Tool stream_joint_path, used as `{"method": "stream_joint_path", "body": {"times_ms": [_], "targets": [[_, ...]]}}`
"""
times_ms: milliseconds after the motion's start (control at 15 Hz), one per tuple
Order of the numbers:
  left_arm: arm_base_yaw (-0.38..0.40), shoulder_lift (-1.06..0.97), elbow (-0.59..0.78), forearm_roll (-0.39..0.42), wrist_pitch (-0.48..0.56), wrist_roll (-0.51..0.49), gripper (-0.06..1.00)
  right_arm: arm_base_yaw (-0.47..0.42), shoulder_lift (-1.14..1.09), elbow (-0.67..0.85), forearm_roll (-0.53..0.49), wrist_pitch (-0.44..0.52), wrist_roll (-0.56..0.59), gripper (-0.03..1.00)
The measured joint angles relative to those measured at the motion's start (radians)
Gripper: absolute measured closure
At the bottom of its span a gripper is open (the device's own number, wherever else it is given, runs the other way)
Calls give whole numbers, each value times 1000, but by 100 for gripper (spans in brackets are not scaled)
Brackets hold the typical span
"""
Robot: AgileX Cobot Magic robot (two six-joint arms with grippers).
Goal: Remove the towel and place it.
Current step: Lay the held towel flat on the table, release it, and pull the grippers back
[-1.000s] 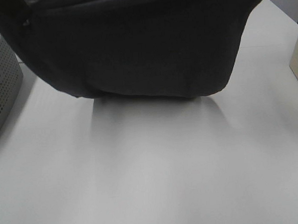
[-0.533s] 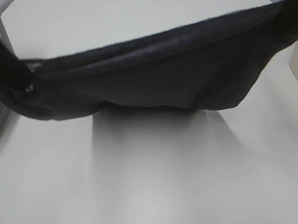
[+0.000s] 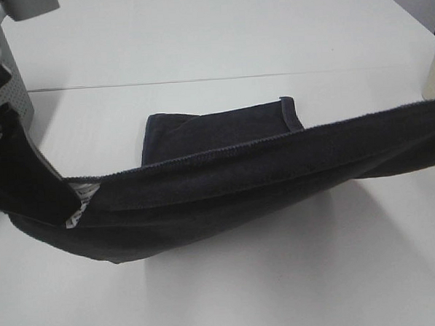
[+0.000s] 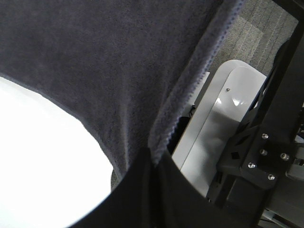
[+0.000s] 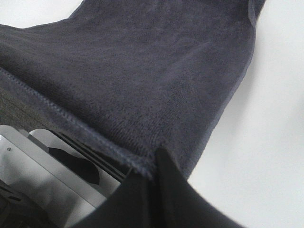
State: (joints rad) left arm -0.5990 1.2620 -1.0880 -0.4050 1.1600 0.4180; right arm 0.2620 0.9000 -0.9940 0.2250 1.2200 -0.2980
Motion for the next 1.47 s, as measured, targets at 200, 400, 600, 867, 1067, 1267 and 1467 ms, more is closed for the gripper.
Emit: {"method": "stream_joint_path", "body": {"times_ms": [200, 400, 600, 867, 1067, 1267, 1467], "targets": [[-20, -1, 87, -64, 0, -14, 94, 0, -108, 114, 31, -3, 24, 96], [-109, -3, 153, -62, 7, -56, 94, -2, -253, 232, 86, -2, 33, 96], [-127, -32, 161, -51, 7, -106, 94, -2, -325, 323, 94, -1, 53, 96], [-127, -16, 247, -109, 6, -117, 94, -5, -314, 428, 120, -4, 58, 96], [-127, 41, 324, -168, -5, -117, 94, -5, -243, 456, 142, -6, 78, 96], [-127, 93, 336, -182, -10, -117, 94, -5, -163, 458, 141, -5, 78, 96], [-127, 190, 339, -207, -10, -73, 94, -5, -2, 458, 131, -4, 84, 96]]}}
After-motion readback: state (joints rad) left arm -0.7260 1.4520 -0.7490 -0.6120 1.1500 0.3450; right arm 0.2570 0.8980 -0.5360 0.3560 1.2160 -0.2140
